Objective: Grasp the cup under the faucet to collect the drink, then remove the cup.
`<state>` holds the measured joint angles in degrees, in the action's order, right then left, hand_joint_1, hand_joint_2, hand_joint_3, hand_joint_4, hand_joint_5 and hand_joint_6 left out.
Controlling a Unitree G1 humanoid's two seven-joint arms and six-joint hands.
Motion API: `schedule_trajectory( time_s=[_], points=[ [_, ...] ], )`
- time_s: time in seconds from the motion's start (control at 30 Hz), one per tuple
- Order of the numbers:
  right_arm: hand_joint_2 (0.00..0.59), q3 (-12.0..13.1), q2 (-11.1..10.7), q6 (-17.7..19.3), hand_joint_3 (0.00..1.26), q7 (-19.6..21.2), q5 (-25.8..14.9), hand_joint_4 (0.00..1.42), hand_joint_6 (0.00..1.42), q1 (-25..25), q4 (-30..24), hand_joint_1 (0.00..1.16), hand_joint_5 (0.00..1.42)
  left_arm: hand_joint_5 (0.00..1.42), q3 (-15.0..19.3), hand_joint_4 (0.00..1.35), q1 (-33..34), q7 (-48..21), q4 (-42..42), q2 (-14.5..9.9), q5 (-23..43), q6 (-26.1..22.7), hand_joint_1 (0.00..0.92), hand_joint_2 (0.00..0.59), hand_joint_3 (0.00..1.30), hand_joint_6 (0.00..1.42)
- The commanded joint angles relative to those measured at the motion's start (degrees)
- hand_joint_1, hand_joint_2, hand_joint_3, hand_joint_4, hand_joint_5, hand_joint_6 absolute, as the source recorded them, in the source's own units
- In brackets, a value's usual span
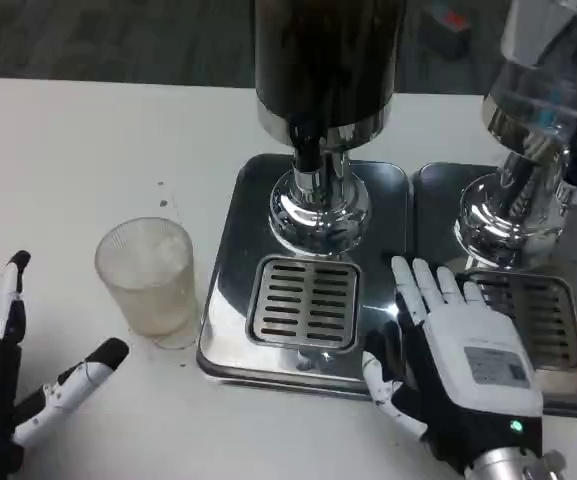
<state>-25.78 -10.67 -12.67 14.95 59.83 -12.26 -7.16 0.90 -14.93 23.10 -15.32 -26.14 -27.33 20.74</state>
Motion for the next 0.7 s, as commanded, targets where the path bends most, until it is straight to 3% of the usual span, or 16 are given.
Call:
schedule_trajectory(
  time_s=[0.03, 0.37, 0.7],
  points=[
    [0.577, 0.4, -0.1, -0.2, 0.00, -0.5, -0.7, 0.00, 0.00, 0.8, -0.3, 0.33, 0.00, 0.00, -0.5, 0.00, 4.2, -2.0, -6.5, -0.3, 1.6, 3.5, 0.000, 0.016, 0.00, 0.00],
    [0.577, 0.5, 0.2, -1.3, 0.00, -0.9, -0.6, 0.00, 0.00, 0.4, -0.9, 0.33, 0.00, 0.00, -3.4, 0.00, 16.9, -3.4, -21.7, 0.3, 2.5, 8.3, 0.143, 0.024, 0.00, 0.00],
    [0.574, 0.2, 0.2, -2.5, 0.00, -1.4, -0.2, 0.00, 0.00, 0.0, -1.6, 0.33, 0.00, 0.00, -5.5, 0.00, 23.2, -3.7, -30.9, 2.3, 3.6, 12.8, 0.184, 0.031, 0.00, 0.00]
  ],
)
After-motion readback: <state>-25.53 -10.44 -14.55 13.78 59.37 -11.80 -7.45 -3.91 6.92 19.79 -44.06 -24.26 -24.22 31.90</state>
